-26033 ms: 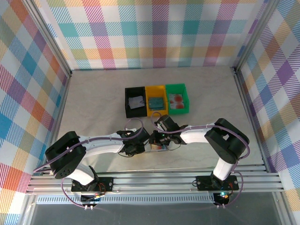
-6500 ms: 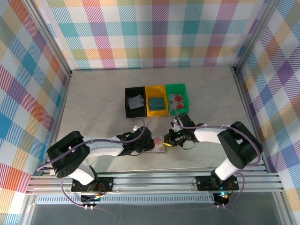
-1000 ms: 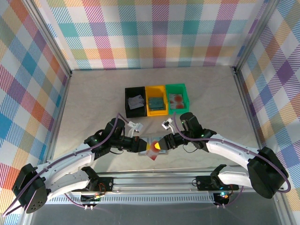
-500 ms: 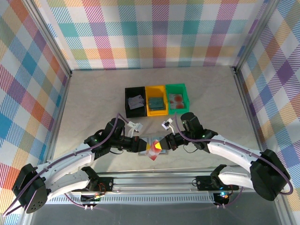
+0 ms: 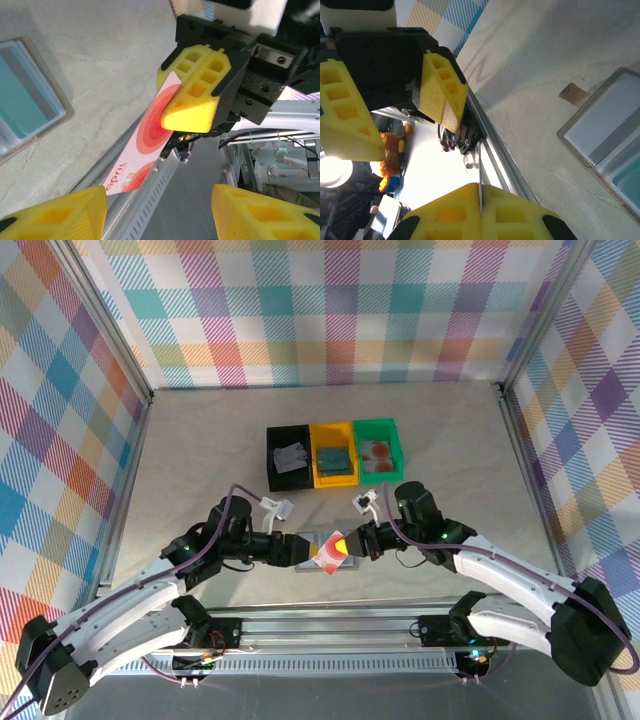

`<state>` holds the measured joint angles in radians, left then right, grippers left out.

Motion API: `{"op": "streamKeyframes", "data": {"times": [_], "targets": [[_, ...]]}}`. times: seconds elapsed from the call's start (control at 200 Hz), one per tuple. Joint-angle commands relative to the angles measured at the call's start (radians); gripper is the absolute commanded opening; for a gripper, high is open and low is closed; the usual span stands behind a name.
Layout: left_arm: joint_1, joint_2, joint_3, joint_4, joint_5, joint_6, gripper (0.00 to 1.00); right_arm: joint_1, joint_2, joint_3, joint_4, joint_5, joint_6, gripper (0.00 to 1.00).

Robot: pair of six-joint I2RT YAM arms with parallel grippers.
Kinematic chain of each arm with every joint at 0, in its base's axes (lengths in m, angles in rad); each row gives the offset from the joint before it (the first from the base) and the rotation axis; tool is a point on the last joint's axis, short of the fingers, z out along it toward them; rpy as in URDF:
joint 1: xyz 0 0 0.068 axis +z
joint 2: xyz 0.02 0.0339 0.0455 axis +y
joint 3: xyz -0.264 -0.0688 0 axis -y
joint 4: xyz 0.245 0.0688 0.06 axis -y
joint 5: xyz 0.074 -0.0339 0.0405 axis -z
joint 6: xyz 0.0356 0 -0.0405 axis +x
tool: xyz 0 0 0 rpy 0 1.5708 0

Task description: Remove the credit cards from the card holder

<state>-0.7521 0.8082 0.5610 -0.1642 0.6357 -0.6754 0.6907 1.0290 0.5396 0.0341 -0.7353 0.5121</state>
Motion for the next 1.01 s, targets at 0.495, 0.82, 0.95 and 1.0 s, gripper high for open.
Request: {"op": "streamKeyframes", "data": {"times": [0.495, 0.82, 0.95, 1.0], "targets": [[-0.122, -0.032, -0.118, 0.256, -0.115, -0.15, 0.57, -0.066, -0.241, -0.119, 0.244, 0.08, 0.24, 0.0], [-0.141, -0.011, -0.113, 0.347, -0.148, -0.169, 0.56, -0.066, -0.223, -0.103, 0.244, 0.027, 0.253, 0.0], [-0.141, -0.01, -0.101, 0.311, -0.152, -0.148, 0.55, -0.065, -0.173, -0.083, 0.254, -0.04, 0.256, 0.0], [-0.141, -0.006, -0.101, 0.312, -0.151, -0.148, 0.54, -0.065, -0.153, -0.073, 0.261, -0.069, 0.258, 0.0]]}}
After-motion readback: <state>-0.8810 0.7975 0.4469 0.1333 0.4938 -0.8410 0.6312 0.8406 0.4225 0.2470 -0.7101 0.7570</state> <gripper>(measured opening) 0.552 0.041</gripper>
